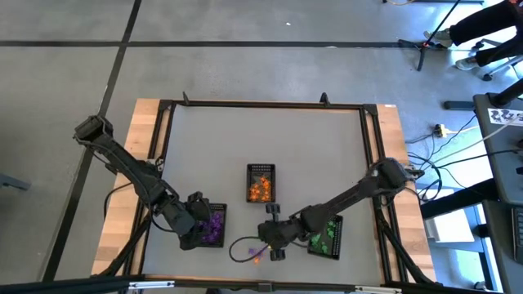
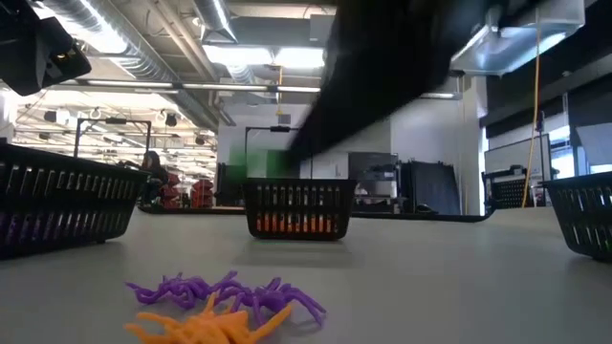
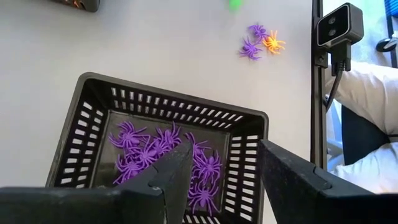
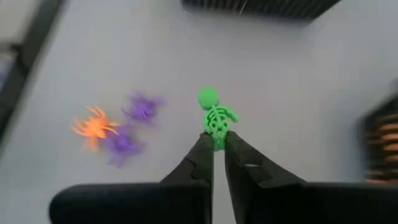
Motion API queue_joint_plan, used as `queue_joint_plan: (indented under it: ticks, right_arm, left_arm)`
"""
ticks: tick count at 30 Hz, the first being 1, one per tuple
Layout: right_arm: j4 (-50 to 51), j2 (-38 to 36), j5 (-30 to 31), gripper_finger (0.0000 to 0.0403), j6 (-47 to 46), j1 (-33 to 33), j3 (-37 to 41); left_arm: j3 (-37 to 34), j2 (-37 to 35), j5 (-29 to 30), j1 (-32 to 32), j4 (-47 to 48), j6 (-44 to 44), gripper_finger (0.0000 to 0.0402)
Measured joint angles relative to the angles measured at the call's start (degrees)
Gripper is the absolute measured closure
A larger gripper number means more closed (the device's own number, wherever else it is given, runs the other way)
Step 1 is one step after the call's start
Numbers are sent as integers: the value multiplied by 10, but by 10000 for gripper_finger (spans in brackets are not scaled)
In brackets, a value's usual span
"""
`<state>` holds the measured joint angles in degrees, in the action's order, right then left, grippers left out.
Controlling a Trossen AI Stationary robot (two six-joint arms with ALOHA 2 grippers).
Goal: Sort Halloween decoration
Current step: Put the green skeleton toy into the bottom right black bin
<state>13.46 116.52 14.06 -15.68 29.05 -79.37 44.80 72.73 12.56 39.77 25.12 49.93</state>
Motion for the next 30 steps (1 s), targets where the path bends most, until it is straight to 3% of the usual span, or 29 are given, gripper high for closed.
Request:
queue_joint_plan:
  ticks: [8,13,18,24,30]
  right_arm:
    - [187,-146,78,393,-61,83,-1]
    - [348,-205,93,387,-215,152,-2]
    - [484,-220,94,379,-386,209,0]
    - [496,-218,64,369,-516,240,38]
    - [482,-218,63,301,-559,238,55]
  left_arm:
    - [0,0,0,0,-3,0,227]
    - [0,0,0,0,-3,0,227]
    - [0,0,0,0,-3,0,227]
    - [0,0,0,0,-3,0,227]
    - [0,0,0,0,-3,0,227]
